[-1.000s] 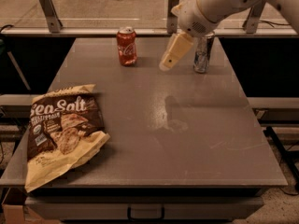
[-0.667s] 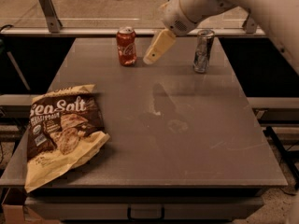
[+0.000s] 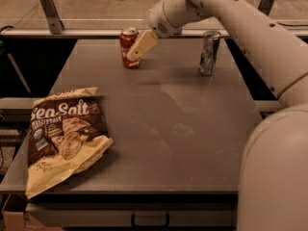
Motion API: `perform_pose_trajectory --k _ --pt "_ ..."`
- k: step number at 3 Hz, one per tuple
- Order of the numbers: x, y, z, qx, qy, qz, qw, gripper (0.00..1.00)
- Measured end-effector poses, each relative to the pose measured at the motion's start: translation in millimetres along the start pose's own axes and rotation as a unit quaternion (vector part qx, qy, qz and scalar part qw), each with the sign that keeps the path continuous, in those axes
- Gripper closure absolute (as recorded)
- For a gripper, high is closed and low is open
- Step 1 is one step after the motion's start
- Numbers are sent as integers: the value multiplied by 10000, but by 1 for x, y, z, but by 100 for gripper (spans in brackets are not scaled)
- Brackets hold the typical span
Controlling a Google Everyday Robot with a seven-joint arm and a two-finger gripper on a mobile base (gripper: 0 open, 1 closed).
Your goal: Knock coke can over
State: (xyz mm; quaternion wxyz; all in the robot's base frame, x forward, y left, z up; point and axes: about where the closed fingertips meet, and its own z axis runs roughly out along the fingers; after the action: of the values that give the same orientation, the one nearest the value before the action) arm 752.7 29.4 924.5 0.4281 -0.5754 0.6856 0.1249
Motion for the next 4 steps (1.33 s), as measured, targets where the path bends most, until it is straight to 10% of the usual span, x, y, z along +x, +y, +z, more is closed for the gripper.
perform_pose_trajectory --k 1,4 --pt "0 -7 28 -158 -188 210 9995 0" --pt "5 5 31 -626 -404 504 9960 65"
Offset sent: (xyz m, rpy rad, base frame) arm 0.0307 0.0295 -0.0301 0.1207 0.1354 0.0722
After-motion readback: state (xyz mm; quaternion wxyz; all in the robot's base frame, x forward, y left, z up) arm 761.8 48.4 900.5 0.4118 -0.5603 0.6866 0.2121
